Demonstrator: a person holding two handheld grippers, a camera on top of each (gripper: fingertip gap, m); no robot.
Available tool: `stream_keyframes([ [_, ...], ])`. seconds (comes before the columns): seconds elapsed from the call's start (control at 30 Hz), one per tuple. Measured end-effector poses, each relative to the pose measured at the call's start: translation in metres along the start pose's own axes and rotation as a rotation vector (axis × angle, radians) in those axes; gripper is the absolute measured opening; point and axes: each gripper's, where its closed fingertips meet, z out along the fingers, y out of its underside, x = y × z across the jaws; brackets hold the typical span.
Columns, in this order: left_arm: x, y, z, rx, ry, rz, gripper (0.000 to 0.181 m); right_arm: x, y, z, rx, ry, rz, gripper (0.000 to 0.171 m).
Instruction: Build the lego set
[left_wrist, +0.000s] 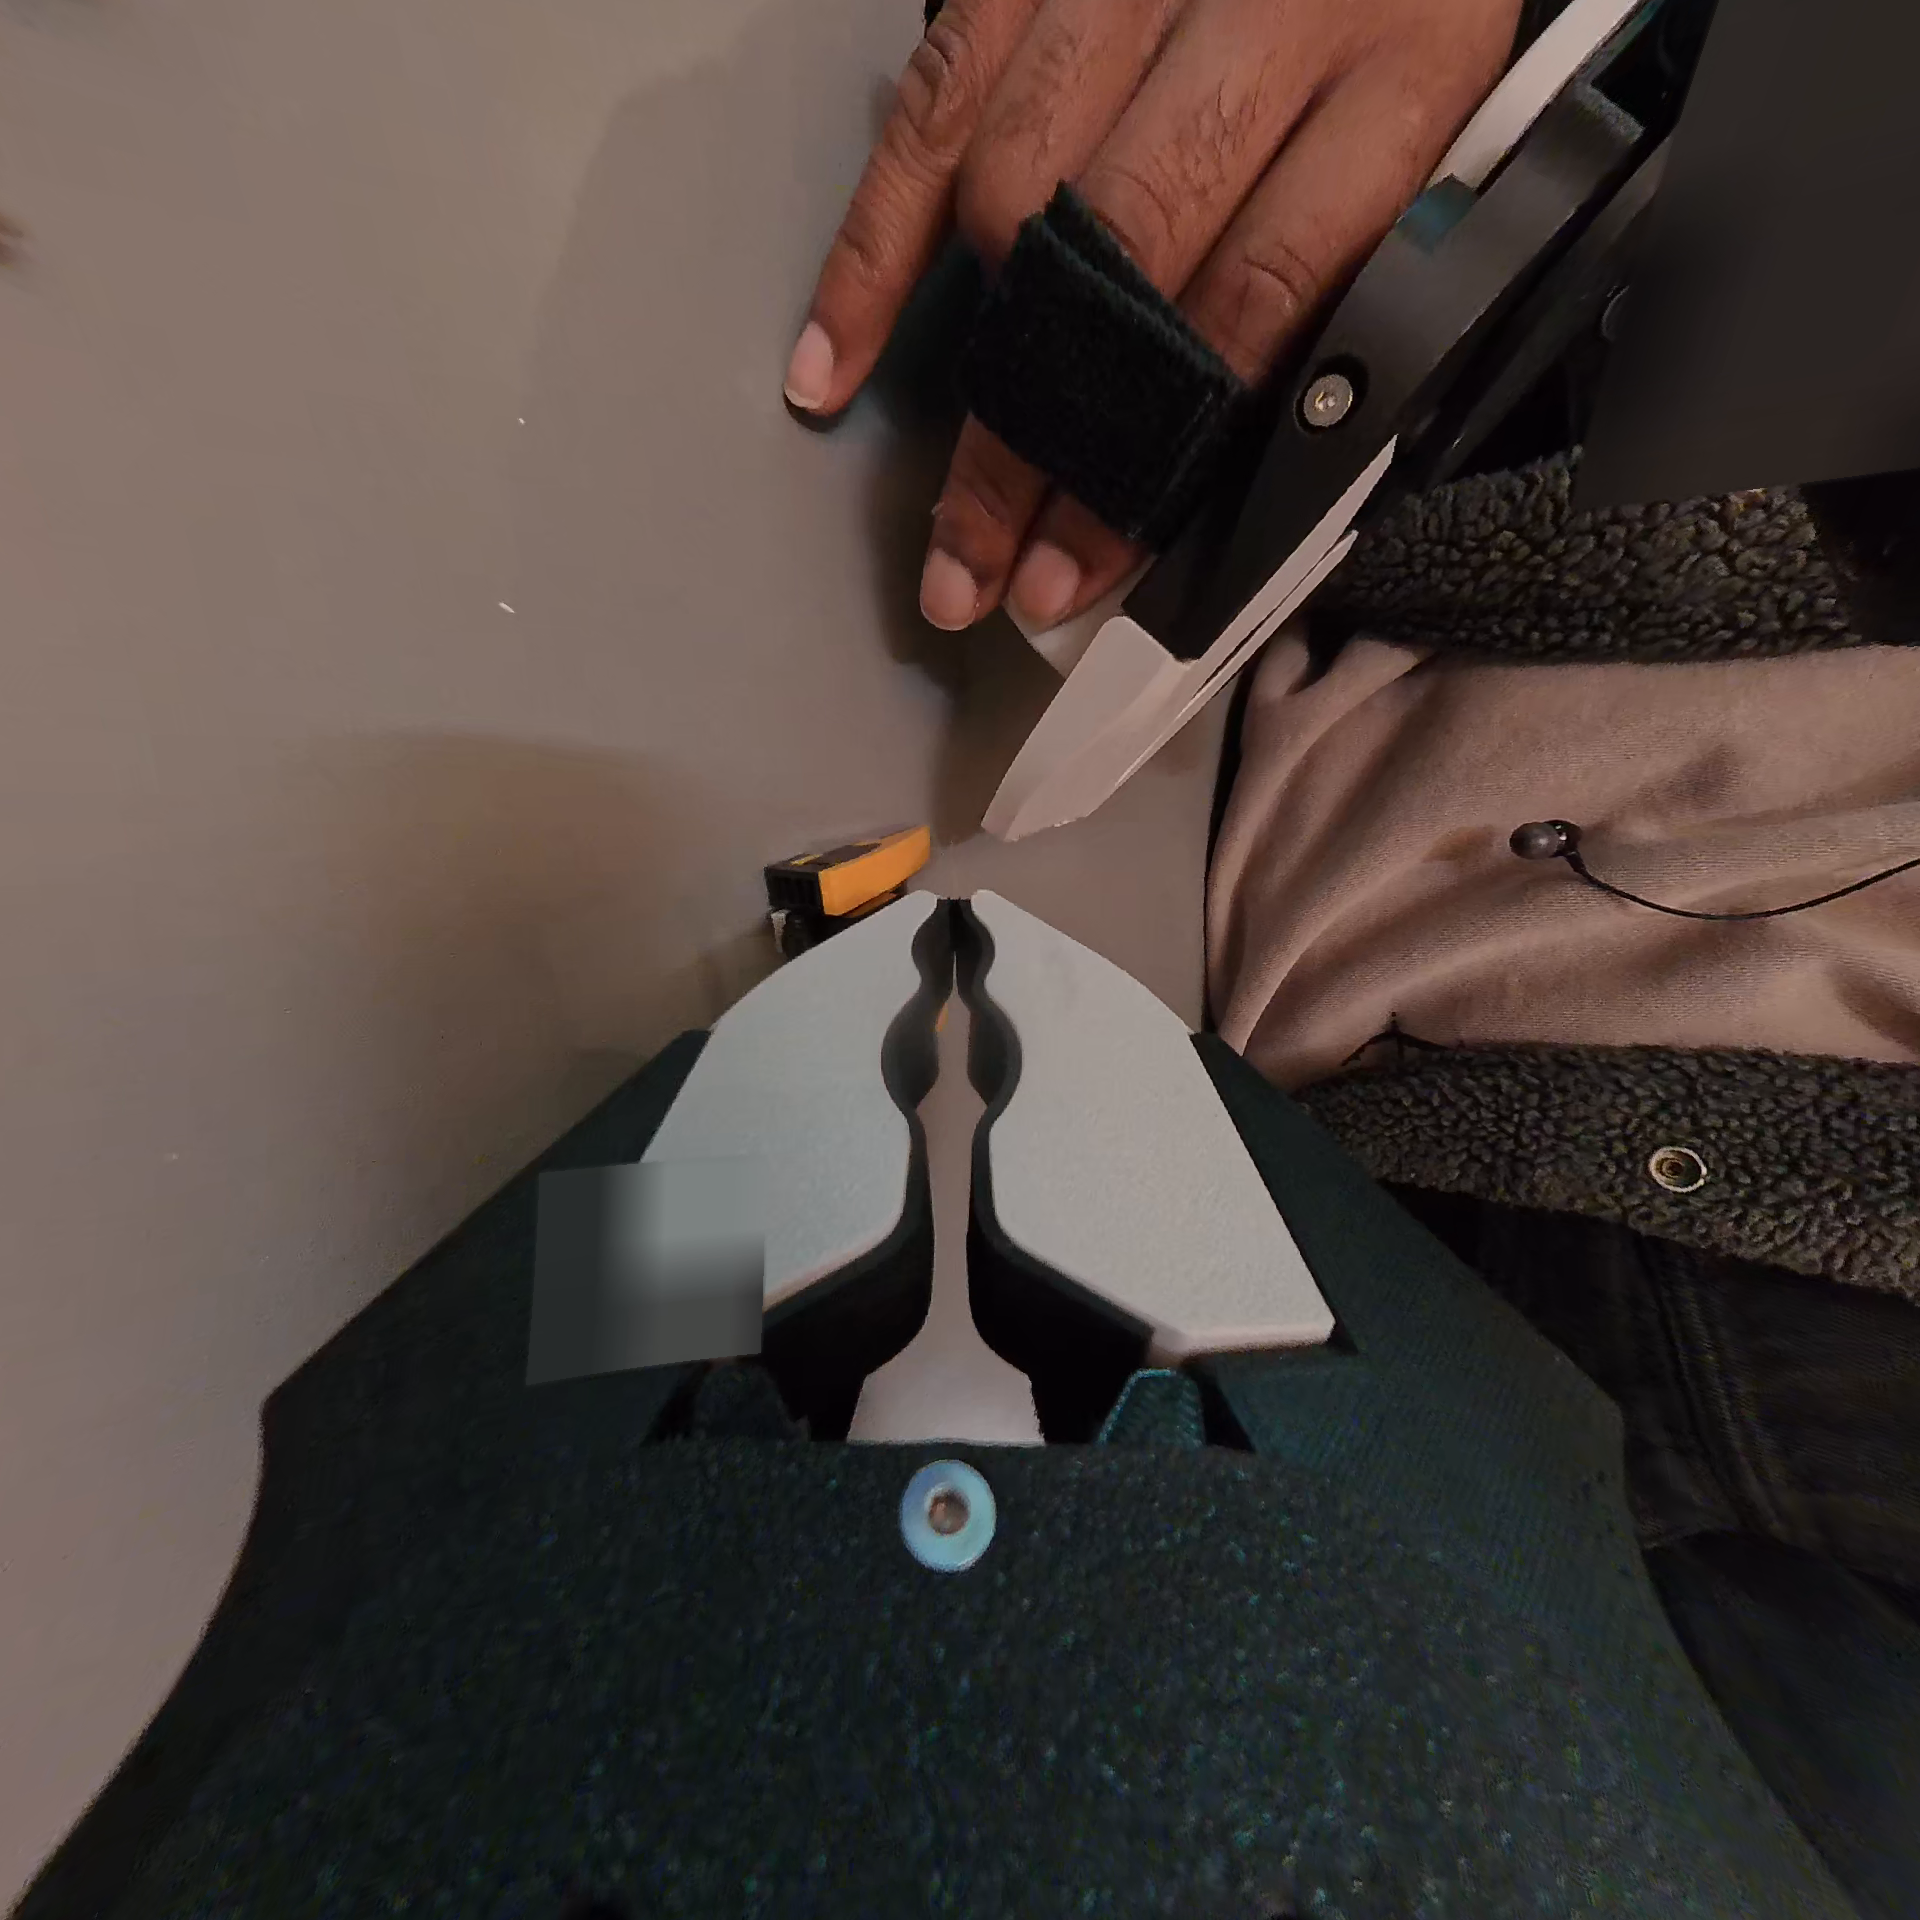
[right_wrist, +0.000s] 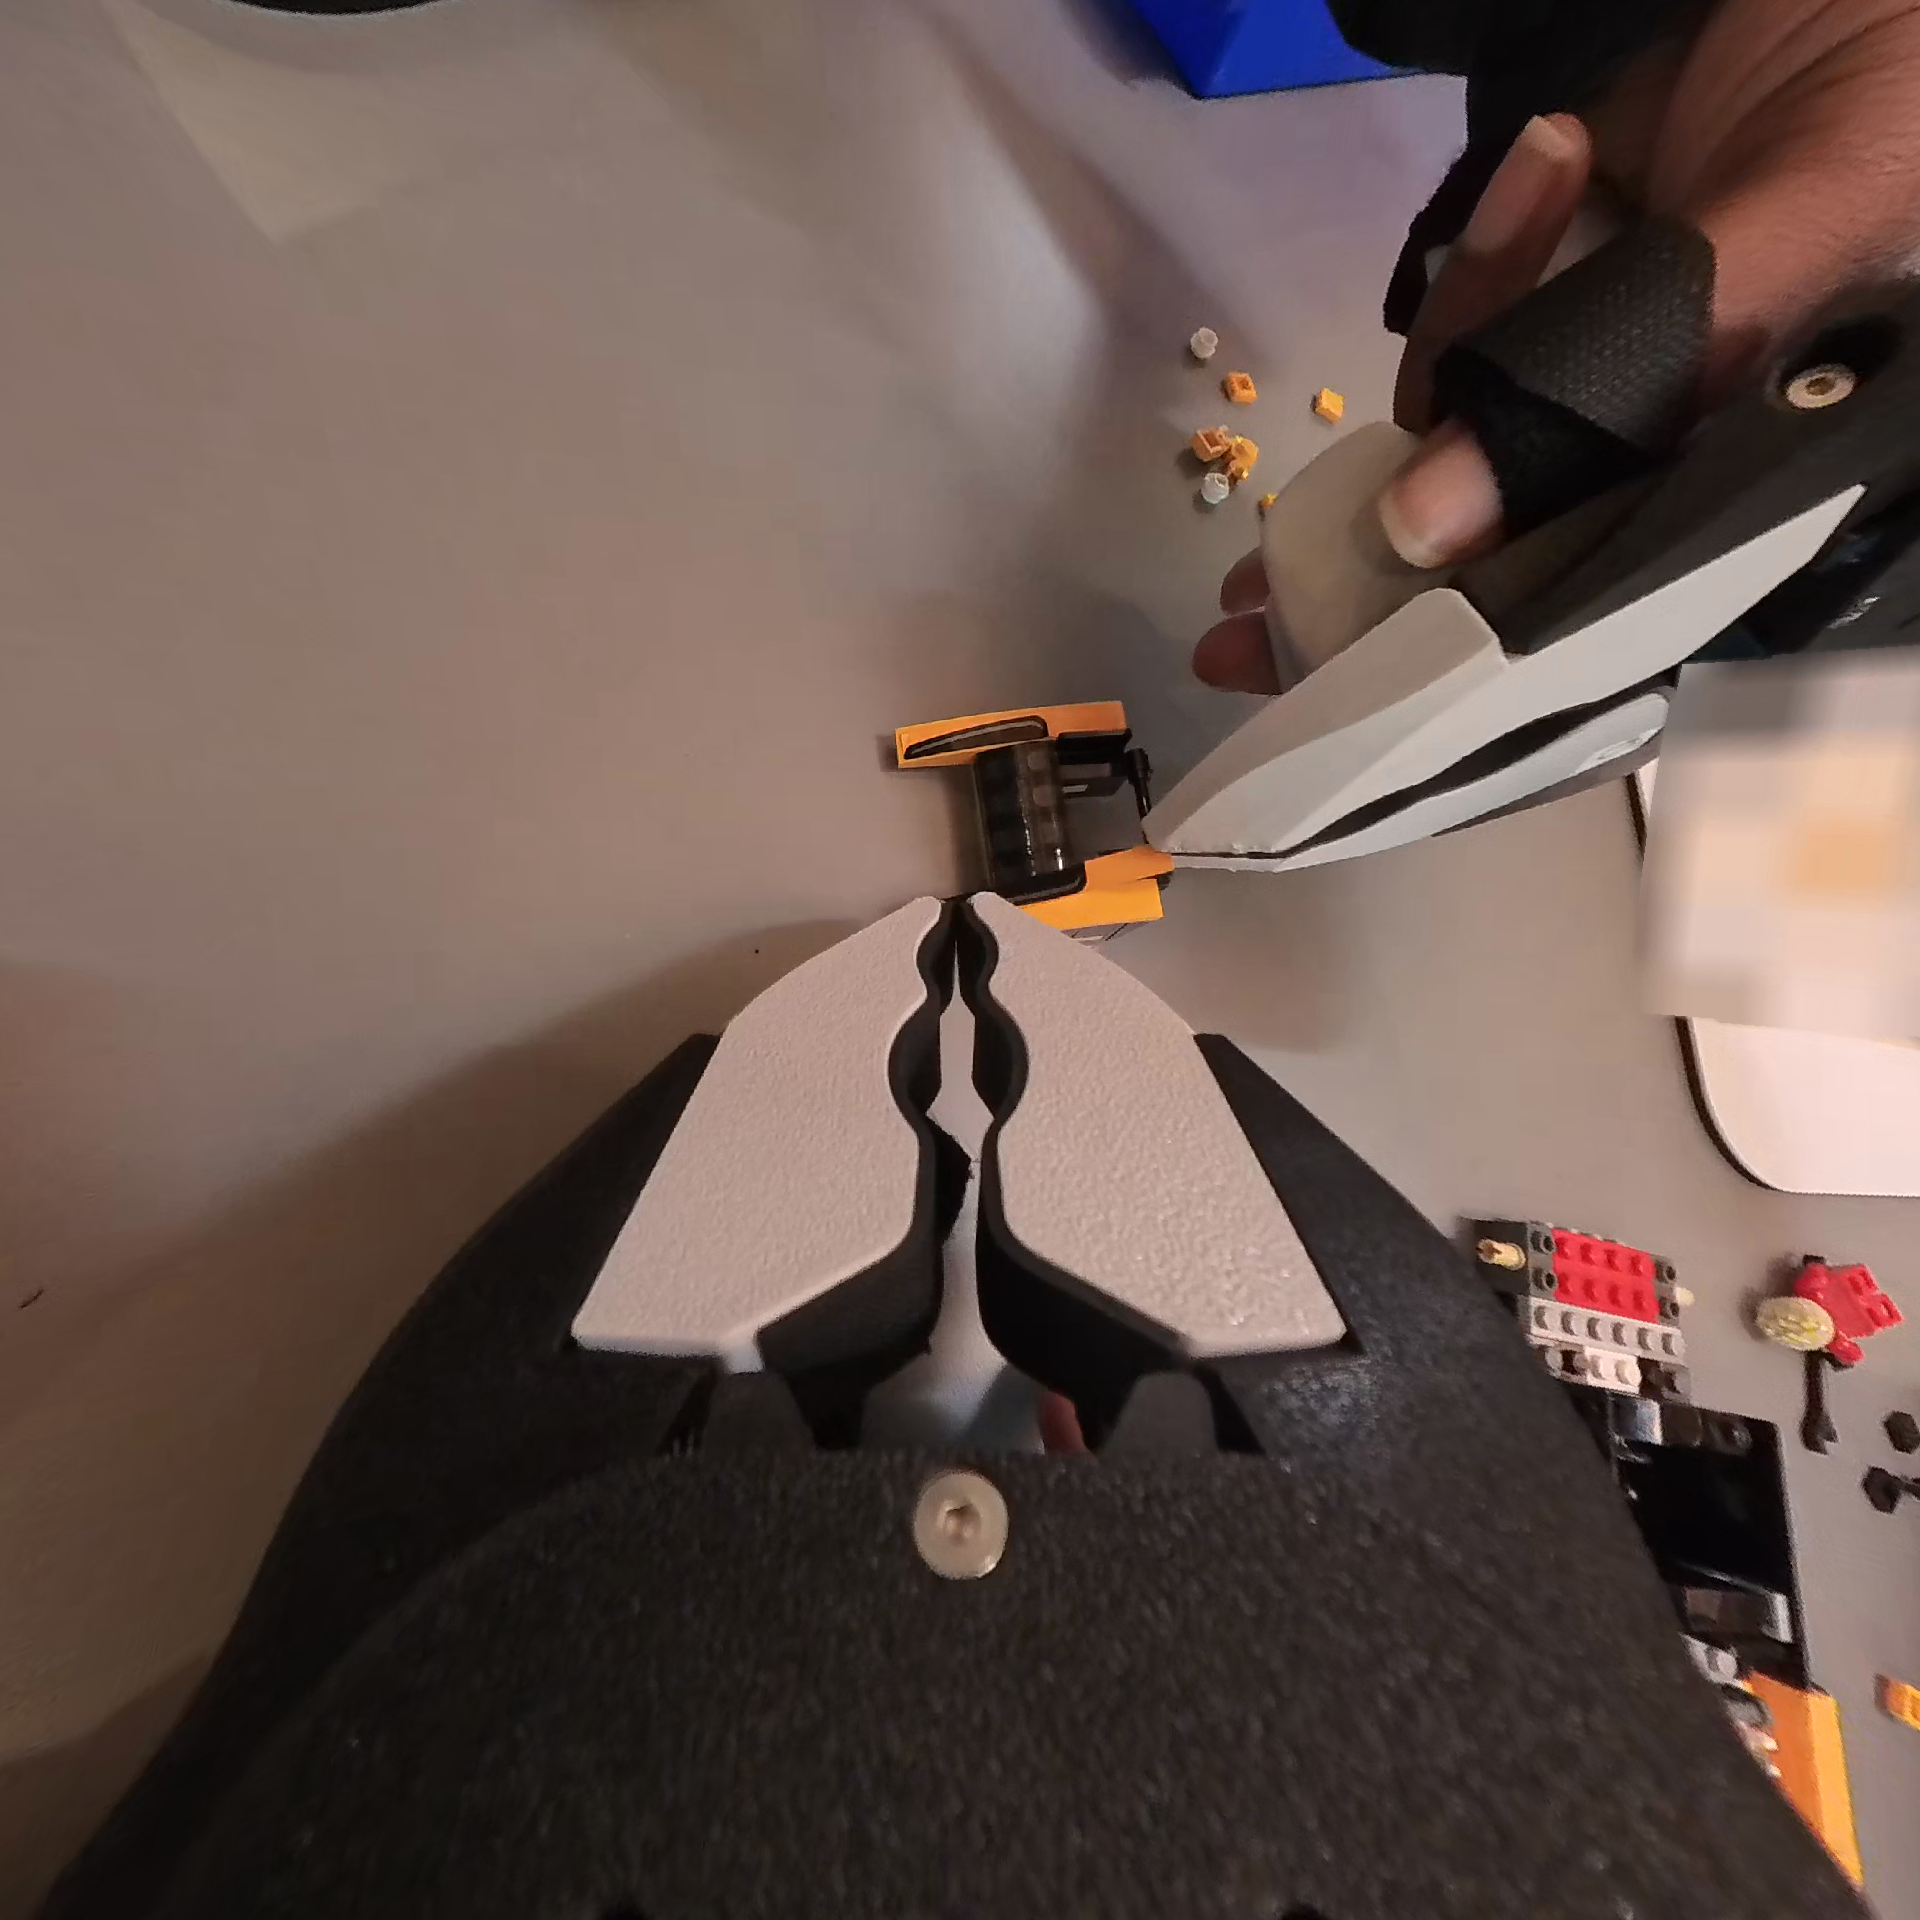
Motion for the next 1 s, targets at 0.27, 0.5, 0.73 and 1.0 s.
stream_keyframes([
  [0.27, 0.0001, 0.0, 0.0003, -0.005, -0.001, 0.005, 0.0, -0.0011, 0.0002, 0.0021, -0.006, -0.001, -0.008, 0.0],
  [0.5, -0.0016, -0.0001, 0.0004, -0.007, -0.002, 0.005, 0.0, -0.0009, 0.0011, 0.0027, -0.011, 0.001, -0.009, 0.0],
  [0.73, -0.0025, 0.0005, 0.0004, -0.009, -0.003, 0.005, 0.0, -0.0008, 0.0014, 0.0033, -0.013, 0.001, -0.008, 0.0],
  [1.0, -0.0028, 0.0, 0.0008, -0.008, -0.003, 0.008, 0.0, -0.0011, 0.0018, 0.0039, -0.015, 0.0, -0.008, 0.0],
])
